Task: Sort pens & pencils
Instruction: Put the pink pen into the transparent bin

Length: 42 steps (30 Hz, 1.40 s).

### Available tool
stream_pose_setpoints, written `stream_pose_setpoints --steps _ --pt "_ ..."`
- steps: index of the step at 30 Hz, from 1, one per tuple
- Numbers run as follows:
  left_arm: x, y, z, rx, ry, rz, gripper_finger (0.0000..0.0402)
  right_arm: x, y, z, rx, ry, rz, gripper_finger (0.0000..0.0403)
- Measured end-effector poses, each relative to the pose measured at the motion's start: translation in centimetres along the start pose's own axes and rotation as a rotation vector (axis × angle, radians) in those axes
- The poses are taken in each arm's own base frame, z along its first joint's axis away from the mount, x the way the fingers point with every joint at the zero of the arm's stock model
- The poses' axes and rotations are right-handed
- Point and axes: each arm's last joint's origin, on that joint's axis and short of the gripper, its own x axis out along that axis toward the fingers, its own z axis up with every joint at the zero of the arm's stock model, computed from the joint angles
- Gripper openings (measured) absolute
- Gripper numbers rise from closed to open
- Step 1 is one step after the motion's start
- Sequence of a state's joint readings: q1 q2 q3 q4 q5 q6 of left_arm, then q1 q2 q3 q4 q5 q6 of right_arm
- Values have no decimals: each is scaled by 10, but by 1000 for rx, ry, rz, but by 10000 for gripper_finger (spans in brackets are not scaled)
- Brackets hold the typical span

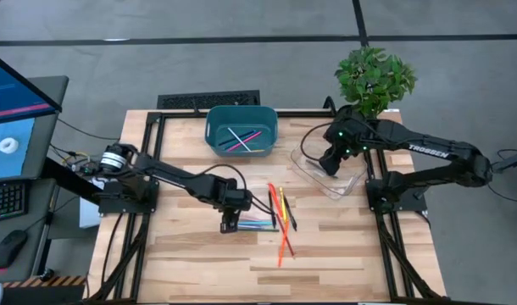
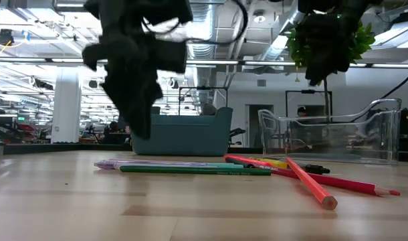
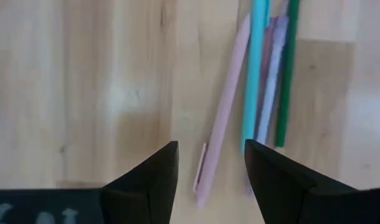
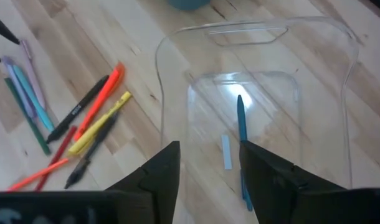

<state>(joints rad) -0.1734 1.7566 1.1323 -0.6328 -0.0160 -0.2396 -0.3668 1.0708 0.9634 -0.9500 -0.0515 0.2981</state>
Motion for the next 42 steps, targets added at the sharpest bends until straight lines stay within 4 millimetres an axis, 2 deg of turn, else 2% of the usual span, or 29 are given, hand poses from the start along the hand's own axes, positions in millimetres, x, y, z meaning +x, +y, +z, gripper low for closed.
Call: stream_pose_setpoints --steps 6,11,15,20,28,31,35,39,42 --pt "28 1 -4 29 78 42 175 2 0 0 -6 16 -4 187" --pt "38 1 -5 65 112 40 168 2 0 0 -6 17 -5 184" --pt "39 1 -6 81 118 33 121 2 0 0 -7 18 -5 185" --pt "39 1 -7 80 136 27 24 2 0 0 -7 18 -4 180" --pt "32 -1 2 50 141 12 23 2 1 0 -7 16 22 172" --pt "13 -2 15 38 80 5 12 -1 3 2 0 -7 79 172" --pt "-22 7 29 -12 -26 45 11 -7 8 6 15 -75 170 173" --pt "-69 17 36 -90 -186 101 19 -19 18 11 -22 -207 265 171" --pt "-108 24 41 -152 -377 159 20 -29 30 17 -72 -340 345 171"
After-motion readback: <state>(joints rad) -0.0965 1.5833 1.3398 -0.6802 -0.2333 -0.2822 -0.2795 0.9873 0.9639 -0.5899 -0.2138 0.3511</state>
